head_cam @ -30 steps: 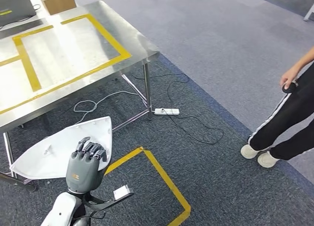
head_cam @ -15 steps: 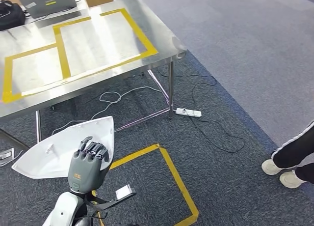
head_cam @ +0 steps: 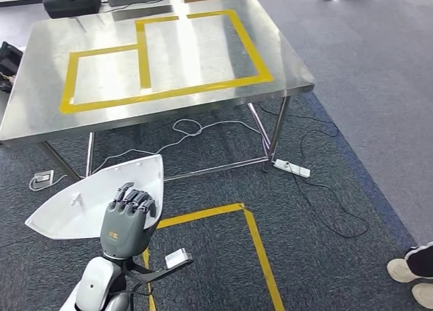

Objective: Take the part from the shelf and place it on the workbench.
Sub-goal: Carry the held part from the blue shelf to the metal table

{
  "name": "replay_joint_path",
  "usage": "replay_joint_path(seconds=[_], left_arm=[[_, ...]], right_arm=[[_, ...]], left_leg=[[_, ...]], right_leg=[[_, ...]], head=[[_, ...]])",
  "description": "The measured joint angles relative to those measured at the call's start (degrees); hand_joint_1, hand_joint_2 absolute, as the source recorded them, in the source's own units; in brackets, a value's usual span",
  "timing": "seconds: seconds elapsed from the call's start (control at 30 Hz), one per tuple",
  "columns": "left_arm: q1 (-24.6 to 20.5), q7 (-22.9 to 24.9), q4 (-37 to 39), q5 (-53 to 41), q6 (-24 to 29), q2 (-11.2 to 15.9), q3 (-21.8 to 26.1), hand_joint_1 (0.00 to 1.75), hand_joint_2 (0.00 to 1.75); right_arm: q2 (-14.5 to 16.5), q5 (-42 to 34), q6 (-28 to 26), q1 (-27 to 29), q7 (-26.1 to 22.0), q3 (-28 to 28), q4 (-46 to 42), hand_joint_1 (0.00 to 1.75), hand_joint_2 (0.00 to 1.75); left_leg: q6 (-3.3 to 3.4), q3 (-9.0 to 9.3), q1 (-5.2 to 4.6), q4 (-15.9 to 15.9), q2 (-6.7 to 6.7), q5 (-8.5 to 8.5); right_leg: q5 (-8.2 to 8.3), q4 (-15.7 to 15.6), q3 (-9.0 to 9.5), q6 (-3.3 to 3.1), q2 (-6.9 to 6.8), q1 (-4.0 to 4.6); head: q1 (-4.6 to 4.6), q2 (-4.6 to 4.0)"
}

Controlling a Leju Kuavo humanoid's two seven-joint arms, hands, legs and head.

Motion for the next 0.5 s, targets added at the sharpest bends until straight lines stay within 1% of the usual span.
replay_joint_path(seconds=[0.03,0.07,0.1,0.13,0.17,0.2,0.23,0.27,0.3,0.33,0.37,0.4,0.43,0.47,0.5], left_arm=[[-0.05,0.0,0.02,-0.01,-0.13,-0.02,-0.05,1.75,1.75],[-0.15,0.0,0.02,-0.01,-0.27,-0.04,-0.09,1.75,1.75],[-0.24,0.01,0.02,-0.02,-0.39,-0.04,-0.15,1.75,1.75],[-0.29,0.07,0.02,-0.02,-0.55,-0.03,-0.2,1.75,1.75],[-0.29,0.19,0.02,-0.02,-0.75,0.01,-0.22,1.75,1.75],[-0.22,0.36,0.01,-0.02,-0.97,0.09,-0.25,1.75,1.75],[-0.18,0.54,0.01,-0.02,-1.17,0.18,-0.25,1.75,1.75],[-0.18,0.68,0.0,-0.03,-1.31,0.27,-0.26,1.75,1.75],[-0.23,0.78,-0.01,-0.03,-1.38,0.34,-0.26,1.75,1.75],[-0.28,0.86,-0.01,-0.04,-1.43,0.37,-0.27,1.75,1.75],[-0.27,0.96,-0.01,-0.04,-1.48,0.39,-0.27,1.75,1.75],[-0.18,1.06,-0.01,-0.05,-1.56,0.43,-0.27,1.75,1.75],[-0.07,1.17,-0.01,-0.08,-1.68,0.48,-0.27,1.75,1.75],[0.01,1.27,-0.01,-0.13,-1.82,0.54,-0.27,1.75,1.75],[0.06,1.35,-0.03,-0.21,-1.98,0.6,-0.27,1.75,1.75]], right_arm=[[0.01,0.0,-0.04,-0.02,-0.01,-0.01,0.01,0.0,0.0],[0.03,0.01,-0.08,-0.05,-0.03,-0.02,0.02,0.0,0.0],[0.06,0.02,-0.09,-0.06,-0.05,-0.03,0.04,0.0,0.0],[0.09,0.03,-0.09,-0.1,-0.06,-0.04,0.05,0.0,0.0],[0.11,0.04,-0.06,-0.14,-0.07,-0.05,0.06,0.0,0.0],[0.14,0.08,-0.01,-0.17,-0.06,-0.06,0.05,0.0,0.0],[0.17,0.11,0.05,-0.2,-0.06,-0.07,0.05,0.0,0.0],[0.2,0.14,0.11,-0.19,-0.03,-0.07,0.05,0.0,0.0],[0.21,0.16,0.18,-0.15,0.06,-0.08,0.04,0.0,0.0],[0.21,0.16,0.22,-0.09,0.18,-0.09,0.04,0.0,0.0],[0.2,0.16,0.27,-0.04,0.33,-0.1,0.04,0.0,0.0],[0.19,0.15,0.32,0.0,0.49,-0.13,0.04,0.0,0.0],[0.18,0.16,0.36,0.03,0.58,-0.14,0.04,0.0,0.0],[0.17,0.17,0.42,0.04,0.64,-0.15,0.04,0.0,0.0],[0.17,0.18,0.49,0.04,0.67,-0.15,0.04,0.0,0.0]], left_leg=[[-0.24,0.03,0.04,0.1,-0.82,-0.05],[-0.55,-0.09,0.06,0.32,-1.6,-0.1],[-0.95,-0.31,0.11,0.46,-2.28,-0.06],[-1.38,-0.58,0.18,0.48,-2.94,0.07],[-1.79,-0.85,0.31,0.45,-3.64,0.26],[-2.13,-1.01,0.43,0.35,-3.86,0.37],[-2.43,-1.28,0.38,0.71,-3.08,0.1],[-2.68,-1.98,0.28,2.05,-1.61,-0.77],[-2.88,-3.22,0.19,4.6,0.31,-2.24],[-3.09,-4.98,0.12,8.14,2.06,-4.05],[-3.23,-6.89,0.17,11.95,2.92,-5.7],[-3.29,-8.31,0.21,14.82,3.28,-6.59],[-3.28,-8.83,0.23,15.91,3.41,-6.47],[-3.19,-8.28,0.23,14.96,3.52,-5.38],[-3.03,-6.74,0.18,12.19,3.87,-3.64]], right_leg=[[1.76,-3.83,1.68,0.08,1.59,-0.31],[2.84,-7.03,3.23,0.07,3.23,-0.62],[3.26,-9.01,4.19,-0.04,4.54,-0.82],[3.06,-9.69,4.57,-0.31,5.2,-0.85],[3.09,-9.89,4.73,-0.75,4.77,-0.77],[3.19,-9.94,4.72,-1.18,4.01,-0.72],[3.26,-10.05,4.82,-1.63,3.27,-0.72],[3.32,-10.21,4.93,-2.04,2.43,-0.76],[3.32,-10.31,5.0,-2.36,1.55,-0.73],[3.25,-10.34,5.03,-2.61,0.69,-0.61],[3.16,-10.34,5.03,-2.78,-0.25,-0.5],[3.08,-10.34,5.04,-2.87,-1.16,-0.4],[3.0,-10.34,5.07,-2.92,-2.02,-0.33],[2.93,-10.34,5.15,-2.92,-2.82,-0.27],[2.84,-10.34,5.28,-2.86,-3.55,-0.22]], head=[[0.0,0.0],[-0.01,0.0],[-0.02,0.0],[-0.02,0.0],[-0.01,0.0],[0.0,0.0],[-0.15,0.0],[-0.39,0.0],[-0.63,0.0],[-0.87,0.0],[-0.94,0.0],[-0.94,0.0],[-0.95,0.0],[-0.94,0.0],[-0.94,0.0]])
